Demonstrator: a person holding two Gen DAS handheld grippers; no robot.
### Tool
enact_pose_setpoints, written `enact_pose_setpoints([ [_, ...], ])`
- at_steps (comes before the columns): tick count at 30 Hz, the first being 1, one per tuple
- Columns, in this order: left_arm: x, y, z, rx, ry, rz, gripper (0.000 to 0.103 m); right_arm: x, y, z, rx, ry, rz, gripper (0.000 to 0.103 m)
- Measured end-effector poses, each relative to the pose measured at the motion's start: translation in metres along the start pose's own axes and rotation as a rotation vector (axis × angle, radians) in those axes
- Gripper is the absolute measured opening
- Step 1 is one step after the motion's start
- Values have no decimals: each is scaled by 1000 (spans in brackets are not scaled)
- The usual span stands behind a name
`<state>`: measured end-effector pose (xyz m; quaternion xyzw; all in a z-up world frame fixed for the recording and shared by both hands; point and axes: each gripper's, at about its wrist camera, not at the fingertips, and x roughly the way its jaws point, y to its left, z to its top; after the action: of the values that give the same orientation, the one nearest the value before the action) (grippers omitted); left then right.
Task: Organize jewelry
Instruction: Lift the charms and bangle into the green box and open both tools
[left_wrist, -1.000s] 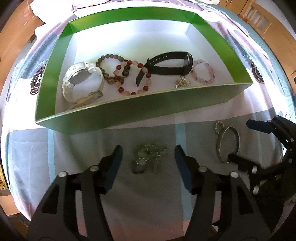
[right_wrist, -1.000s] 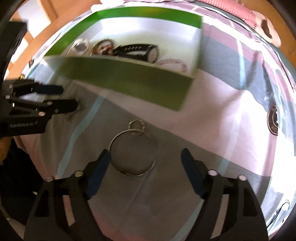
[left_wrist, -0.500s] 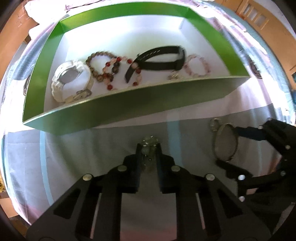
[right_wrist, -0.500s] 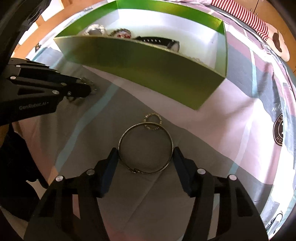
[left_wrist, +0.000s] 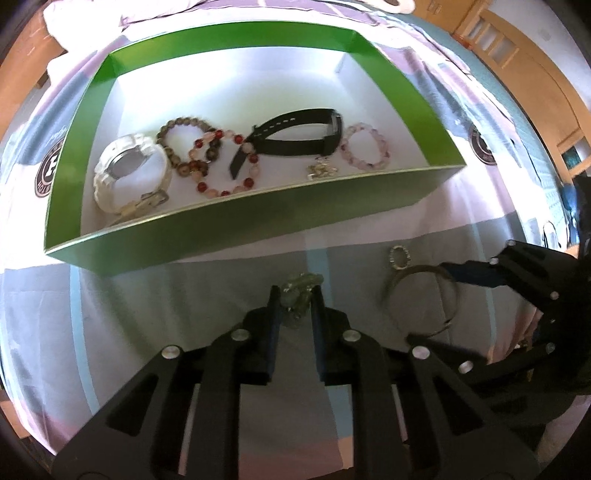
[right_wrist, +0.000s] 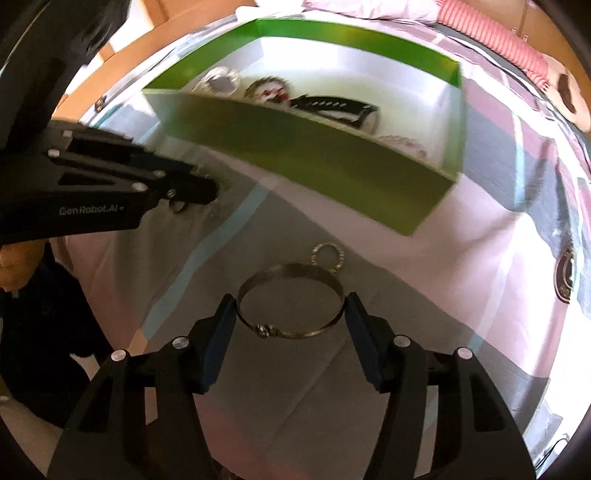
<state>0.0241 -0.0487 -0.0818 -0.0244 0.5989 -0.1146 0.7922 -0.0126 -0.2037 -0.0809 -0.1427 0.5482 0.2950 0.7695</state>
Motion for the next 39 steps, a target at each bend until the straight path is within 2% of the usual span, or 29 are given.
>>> enact_pose_setpoints([
  [3, -1, 7, 0, -18, -6, 3, 27, -5, -15, 3, 56, -16, -24, 64],
  [9, 0, 12, -3, -31, -1, 43, 38, -7, -48, 1, 148, -7, -102, 66],
  [11, 1, 16, -4, -33, 3, 56, 41, -4, -52, 0, 149, 6, -116, 66],
  [14, 4, 17, -3, -42, 1, 72, 47, 3, -38, 0, 102, 22, -113, 65],
  [15, 4, 18, -2, -42, 0, 80, 49, 4, -34, -3, 75, 30, -107, 64],
  [19, 10, 18, -2, -39, 10, 93, 50, 15, -21, -5, 15, 67, -124, 47],
  [24, 21, 6, -3, 15, 29, 128, 53, 22, -18, -4, -2, 80, -131, 41],
  [25, 22, 4, -4, 27, 25, 137, 54, 23, -17, -5, -7, 79, -128, 35],
  [26, 22, 1, -5, 40, 17, 149, 53, 23, -15, -5, -18, 79, -124, 27],
  [27, 22, -1, -5, 51, 13, 154, 44, 22, -12, -6, -28, 78, -126, 24],
  [28, 22, -3, -5, 61, 12, 150, 26, 22, -10, -6, -39, 76, -128, 13],
  [29, 22, -5, -6, 65, 16, 149, 18, 21, -8, -6, -40, 73, -124, 4],
  [33, 12, -11, -6, 80, 2, 138, 14, 6, -4, -2, -19, 12, -102, 3],
  [39, -43, -23, 0, 98, -125, 72, 14, -51, -15, 17, 27, -161, -69, 3],
])
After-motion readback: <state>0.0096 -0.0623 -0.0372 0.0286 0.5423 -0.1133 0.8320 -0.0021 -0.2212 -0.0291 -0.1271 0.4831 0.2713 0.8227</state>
